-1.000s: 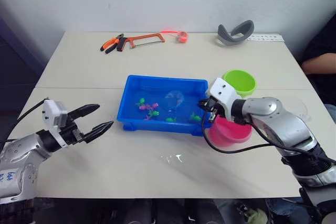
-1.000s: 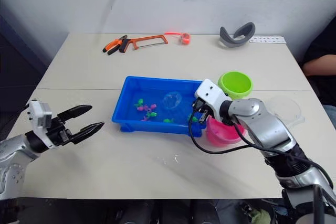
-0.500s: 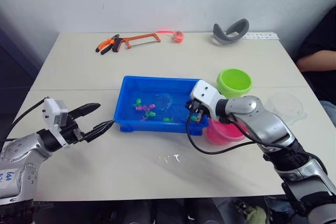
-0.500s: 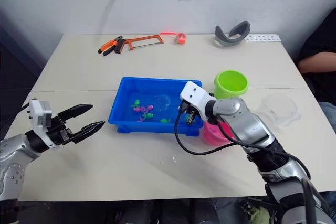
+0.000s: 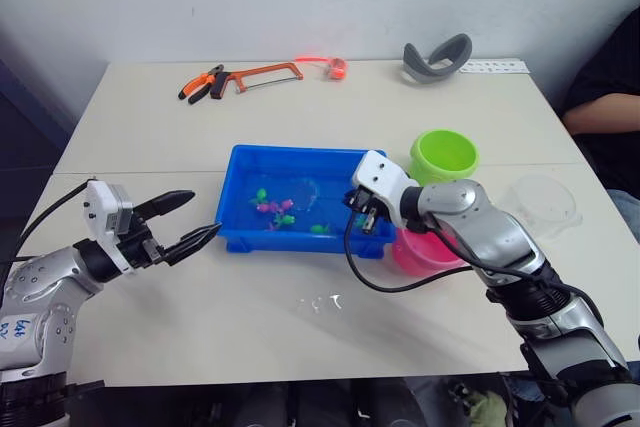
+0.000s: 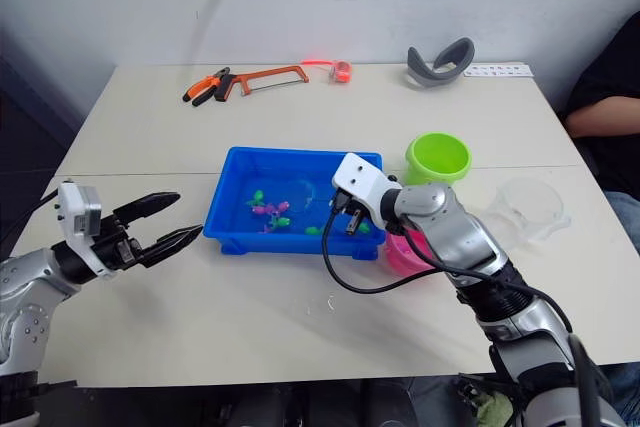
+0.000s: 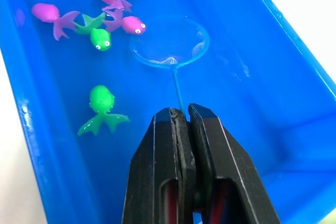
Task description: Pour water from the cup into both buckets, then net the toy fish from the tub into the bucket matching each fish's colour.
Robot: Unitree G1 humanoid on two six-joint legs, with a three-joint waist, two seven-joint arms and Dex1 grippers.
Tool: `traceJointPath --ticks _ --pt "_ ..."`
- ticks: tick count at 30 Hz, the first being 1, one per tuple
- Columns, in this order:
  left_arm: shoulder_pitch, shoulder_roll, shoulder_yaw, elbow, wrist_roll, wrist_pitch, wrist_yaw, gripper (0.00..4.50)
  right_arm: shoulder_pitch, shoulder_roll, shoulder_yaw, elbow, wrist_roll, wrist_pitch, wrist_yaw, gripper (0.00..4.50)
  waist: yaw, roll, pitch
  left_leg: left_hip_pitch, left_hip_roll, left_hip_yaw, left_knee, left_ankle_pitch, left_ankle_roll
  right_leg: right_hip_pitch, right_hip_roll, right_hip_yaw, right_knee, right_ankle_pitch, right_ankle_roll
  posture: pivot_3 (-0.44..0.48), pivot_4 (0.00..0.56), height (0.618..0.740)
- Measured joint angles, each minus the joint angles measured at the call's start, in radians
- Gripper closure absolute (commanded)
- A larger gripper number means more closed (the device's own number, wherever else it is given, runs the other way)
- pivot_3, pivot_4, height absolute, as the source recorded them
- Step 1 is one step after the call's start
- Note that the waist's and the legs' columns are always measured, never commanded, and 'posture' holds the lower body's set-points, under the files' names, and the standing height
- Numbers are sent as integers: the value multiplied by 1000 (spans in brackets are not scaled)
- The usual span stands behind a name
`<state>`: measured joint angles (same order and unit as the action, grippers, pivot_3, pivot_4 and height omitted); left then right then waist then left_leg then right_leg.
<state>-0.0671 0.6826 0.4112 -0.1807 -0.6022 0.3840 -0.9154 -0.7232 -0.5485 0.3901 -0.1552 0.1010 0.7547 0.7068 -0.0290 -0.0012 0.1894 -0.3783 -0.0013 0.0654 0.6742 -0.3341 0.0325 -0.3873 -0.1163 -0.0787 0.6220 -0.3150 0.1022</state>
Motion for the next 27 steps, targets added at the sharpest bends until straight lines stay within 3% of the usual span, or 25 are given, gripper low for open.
traceJointPath --ticks 9,27 --pt "15 1 2 0 1 -10 -3 33 17 -82 -1 -2 -63 -73 63 4500 1 0 0 -9 0 0 4 0 0 -7 0 -1 1 0 0 0 150 740" --pt "18 1 2 7 1 -28 -5 33 10 2 28 26 -102 -110 101 4500 1 0 0 -9 0 0 5 1 0 -7 1 -1 2 0 0 0 150 740"
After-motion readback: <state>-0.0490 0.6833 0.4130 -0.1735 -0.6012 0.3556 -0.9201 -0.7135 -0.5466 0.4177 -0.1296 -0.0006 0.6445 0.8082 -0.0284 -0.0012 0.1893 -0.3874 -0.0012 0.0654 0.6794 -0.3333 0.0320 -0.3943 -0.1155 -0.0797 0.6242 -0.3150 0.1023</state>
